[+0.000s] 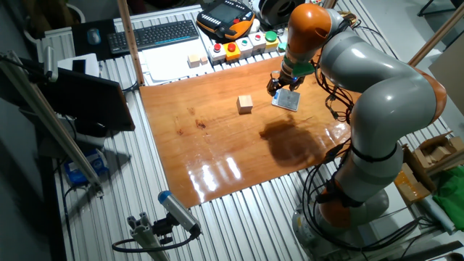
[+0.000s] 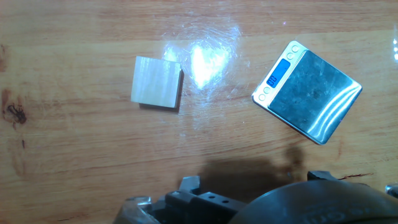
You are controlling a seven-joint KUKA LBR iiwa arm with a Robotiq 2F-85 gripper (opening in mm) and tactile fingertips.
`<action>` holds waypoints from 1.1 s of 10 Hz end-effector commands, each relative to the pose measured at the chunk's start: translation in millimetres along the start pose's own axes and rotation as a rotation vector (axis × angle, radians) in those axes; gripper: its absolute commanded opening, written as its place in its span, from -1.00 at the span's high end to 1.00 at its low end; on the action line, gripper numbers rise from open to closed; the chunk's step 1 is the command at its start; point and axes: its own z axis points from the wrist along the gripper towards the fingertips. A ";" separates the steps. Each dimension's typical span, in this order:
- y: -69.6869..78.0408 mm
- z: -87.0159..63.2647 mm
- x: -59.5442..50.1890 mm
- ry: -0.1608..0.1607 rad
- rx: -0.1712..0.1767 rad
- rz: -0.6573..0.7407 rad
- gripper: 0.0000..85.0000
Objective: Place the block on the scale
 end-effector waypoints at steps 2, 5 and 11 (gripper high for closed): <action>0.0 -1.5 -0.1 -0.016 0.007 0.068 0.98; 1.1 -2.9 0.0 -0.016 0.012 0.066 0.98; 1.9 1.0 -2.7 -0.014 -0.017 0.063 0.98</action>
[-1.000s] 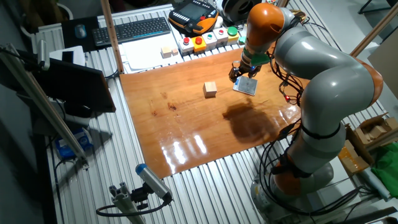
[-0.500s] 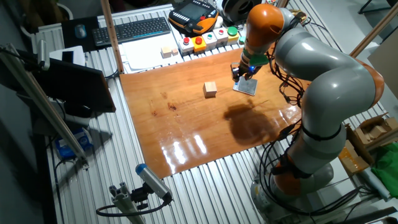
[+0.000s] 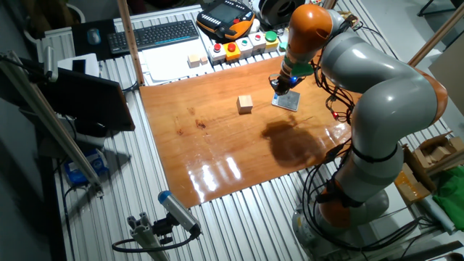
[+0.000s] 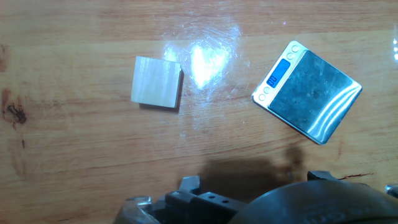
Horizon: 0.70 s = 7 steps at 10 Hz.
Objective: Place the block on the scale
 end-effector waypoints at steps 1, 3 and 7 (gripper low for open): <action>0.0 1.0 -1.0 -0.002 -0.001 -0.002 0.98; 1.6 4.9 -5.1 -0.004 -0.004 0.000 0.98; 15.0 15.1 -15.5 -0.005 -0.001 0.023 0.98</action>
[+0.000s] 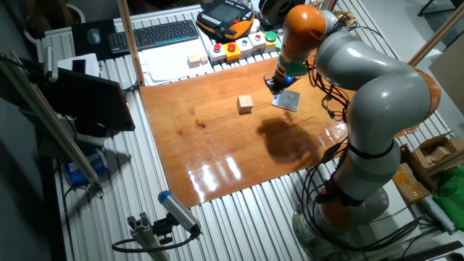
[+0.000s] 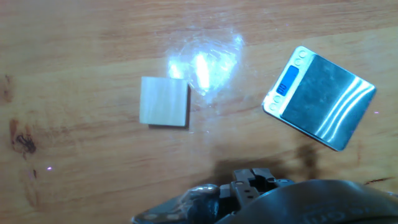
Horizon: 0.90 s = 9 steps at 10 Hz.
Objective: Place the block on the scale
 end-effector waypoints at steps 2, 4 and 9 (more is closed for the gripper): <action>1.9 9.3 -4.6 -0.006 -0.004 0.004 0.98; 5.1 19.5 -8.6 -0.014 -0.003 0.012 0.98; 18.9 41.4 -18.9 -0.031 0.046 0.041 0.98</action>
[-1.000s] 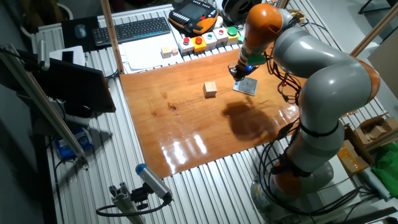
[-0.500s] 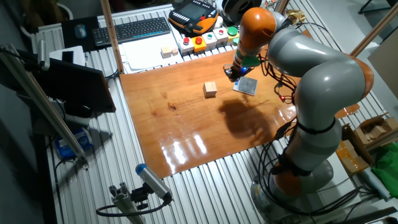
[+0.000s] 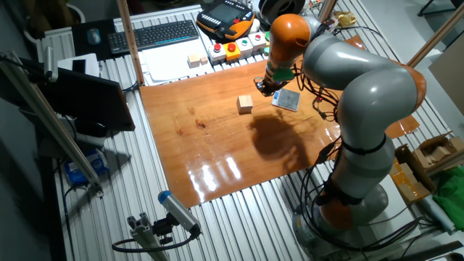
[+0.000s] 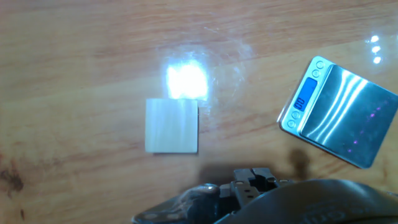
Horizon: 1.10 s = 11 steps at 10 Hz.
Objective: Place the block on the scale
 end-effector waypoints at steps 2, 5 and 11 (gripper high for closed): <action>4.5 8.8 0.1 -0.004 0.003 -0.003 0.98; 10.2 18.9 -5.0 -0.004 -0.010 0.064 0.98; 37.7 26.5 10.8 0.020 -0.043 0.082 0.98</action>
